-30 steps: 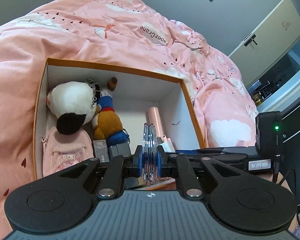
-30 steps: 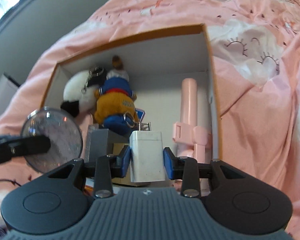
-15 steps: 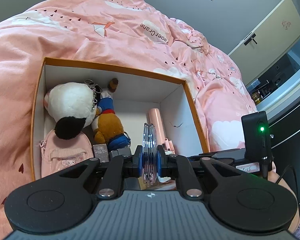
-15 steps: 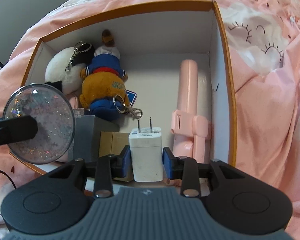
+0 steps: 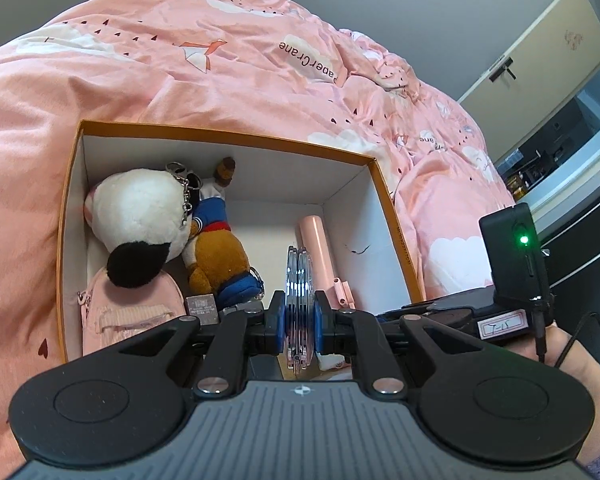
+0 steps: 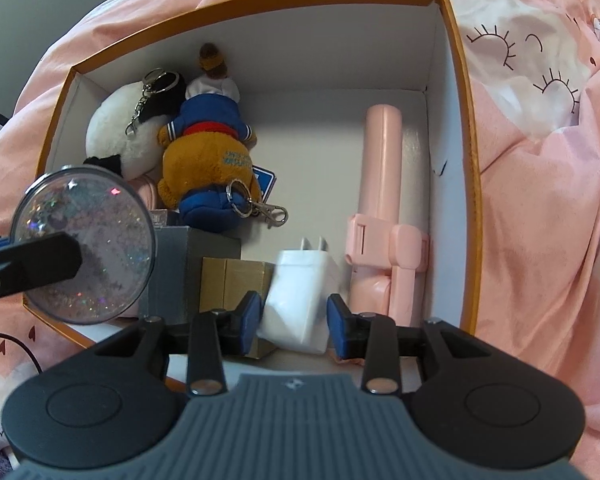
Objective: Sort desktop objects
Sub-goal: 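Lower charger plug into orange box with right tool while left tool holds disc above, then lower the glitter disc into the orange box with left tool and open, then grasp yellow tape measure with left tool while right tool grasps white lotion tube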
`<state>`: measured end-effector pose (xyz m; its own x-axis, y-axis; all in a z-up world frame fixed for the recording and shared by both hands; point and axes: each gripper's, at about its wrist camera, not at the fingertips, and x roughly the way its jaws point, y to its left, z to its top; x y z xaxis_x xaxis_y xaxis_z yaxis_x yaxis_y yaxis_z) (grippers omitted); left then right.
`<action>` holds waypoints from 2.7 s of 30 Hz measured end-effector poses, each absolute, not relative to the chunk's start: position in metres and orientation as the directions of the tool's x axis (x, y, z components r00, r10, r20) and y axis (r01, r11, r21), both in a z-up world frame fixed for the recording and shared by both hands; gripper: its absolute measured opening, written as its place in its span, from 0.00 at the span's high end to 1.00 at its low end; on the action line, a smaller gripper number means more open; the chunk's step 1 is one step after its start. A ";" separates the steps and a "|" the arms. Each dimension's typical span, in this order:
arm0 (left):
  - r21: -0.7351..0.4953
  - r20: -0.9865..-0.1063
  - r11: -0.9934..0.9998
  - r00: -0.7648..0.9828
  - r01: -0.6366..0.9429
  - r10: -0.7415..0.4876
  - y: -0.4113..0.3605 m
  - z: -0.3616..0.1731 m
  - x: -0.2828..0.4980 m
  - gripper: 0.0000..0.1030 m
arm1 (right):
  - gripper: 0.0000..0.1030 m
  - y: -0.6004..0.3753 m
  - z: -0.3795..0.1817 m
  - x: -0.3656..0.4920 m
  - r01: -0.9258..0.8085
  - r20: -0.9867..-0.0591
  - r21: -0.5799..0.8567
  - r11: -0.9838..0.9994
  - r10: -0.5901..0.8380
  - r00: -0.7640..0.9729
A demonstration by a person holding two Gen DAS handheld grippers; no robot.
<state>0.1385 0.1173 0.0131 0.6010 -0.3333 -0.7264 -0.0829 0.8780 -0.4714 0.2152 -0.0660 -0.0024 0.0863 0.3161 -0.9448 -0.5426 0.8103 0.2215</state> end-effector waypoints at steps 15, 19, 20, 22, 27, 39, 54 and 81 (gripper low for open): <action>-0.378 -0.771 0.925 0.543 0.027 -0.331 0.087 0.011 0.187 0.85 | 0.73 -0.094 0.039 0.211 -0.575 -0.887 0.171 0.800 0.379 0.263; -0.355 -0.798 0.934 0.510 0.033 -0.322 0.079 0.001 0.200 0.85 | 0.72 -0.105 0.047 0.207 -0.602 -0.864 0.154 0.783 0.402 0.302; -0.351 -0.804 0.936 0.502 0.033 -0.319 0.078 -0.002 0.204 0.86 | 0.72 -0.107 0.047 0.206 -0.604 -0.860 0.163 0.780 0.413 0.300; -0.334 -0.816 0.942 0.490 0.031 -0.305 0.076 -0.009 0.212 0.86 | 0.72 -0.110 0.048 0.203 -0.609 -0.855 0.166 0.775 0.421 0.304; -0.308 -0.849 0.950 0.437 0.049 -0.297 0.068 -0.031 0.229 0.85 | 0.72 -0.112 0.043 0.199 -0.614 -0.844 0.182 0.768 0.442 0.303; -0.352 -0.864 0.936 0.391 -0.017 -0.318 0.073 -0.068 0.241 0.85 | 0.72 -0.116 0.032 0.201 -0.584 -0.840 0.188 0.790 0.438 0.322; -0.219 -0.845 0.976 0.497 0.016 -0.198 0.077 -0.043 0.219 0.58 | 0.71 -0.128 0.034 0.192 -0.565 -0.824 0.227 0.793 0.465 0.322; -0.279 -0.787 0.959 0.560 0.049 -0.258 0.057 -0.004 0.076 0.64 | 0.70 -0.174 -0.005 0.104 -0.472 -0.791 0.392 0.790 0.551 0.266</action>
